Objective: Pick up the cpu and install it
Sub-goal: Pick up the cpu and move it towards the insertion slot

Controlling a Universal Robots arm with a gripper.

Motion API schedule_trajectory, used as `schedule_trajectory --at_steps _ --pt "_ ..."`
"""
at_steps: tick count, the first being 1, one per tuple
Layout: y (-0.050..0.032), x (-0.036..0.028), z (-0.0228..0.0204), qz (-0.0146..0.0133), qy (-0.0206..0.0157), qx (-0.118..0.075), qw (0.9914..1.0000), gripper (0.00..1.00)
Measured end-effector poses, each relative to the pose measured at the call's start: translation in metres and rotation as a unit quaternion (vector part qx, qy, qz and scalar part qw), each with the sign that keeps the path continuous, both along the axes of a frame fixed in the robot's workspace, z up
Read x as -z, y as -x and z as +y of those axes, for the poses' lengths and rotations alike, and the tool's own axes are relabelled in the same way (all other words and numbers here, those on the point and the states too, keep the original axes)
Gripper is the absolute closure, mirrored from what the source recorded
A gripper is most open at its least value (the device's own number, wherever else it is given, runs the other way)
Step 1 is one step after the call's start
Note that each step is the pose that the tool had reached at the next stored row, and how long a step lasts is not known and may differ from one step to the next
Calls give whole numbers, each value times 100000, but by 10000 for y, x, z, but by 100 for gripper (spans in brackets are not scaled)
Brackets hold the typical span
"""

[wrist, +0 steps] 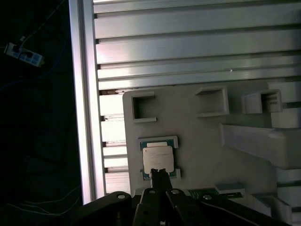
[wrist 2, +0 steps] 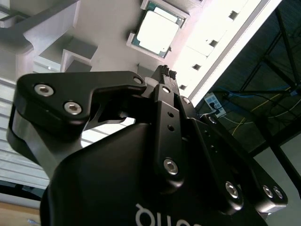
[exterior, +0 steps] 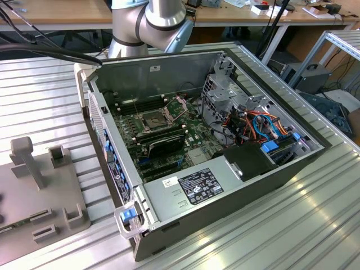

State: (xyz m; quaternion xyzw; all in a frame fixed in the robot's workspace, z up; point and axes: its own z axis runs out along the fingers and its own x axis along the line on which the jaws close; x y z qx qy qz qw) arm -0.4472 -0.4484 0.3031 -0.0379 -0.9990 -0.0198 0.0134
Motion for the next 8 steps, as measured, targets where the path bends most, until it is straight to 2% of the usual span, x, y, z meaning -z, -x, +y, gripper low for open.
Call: schedule_trajectory --at_steps 3,5,6,8 --pt "1 0 0 -1 1 2 100000 89" --pt "1 1 0 -1 1 2 100000 76" --pt "2 1 0 -1 0 1 100000 76" --pt "3 1 0 2 1 1 100000 64"
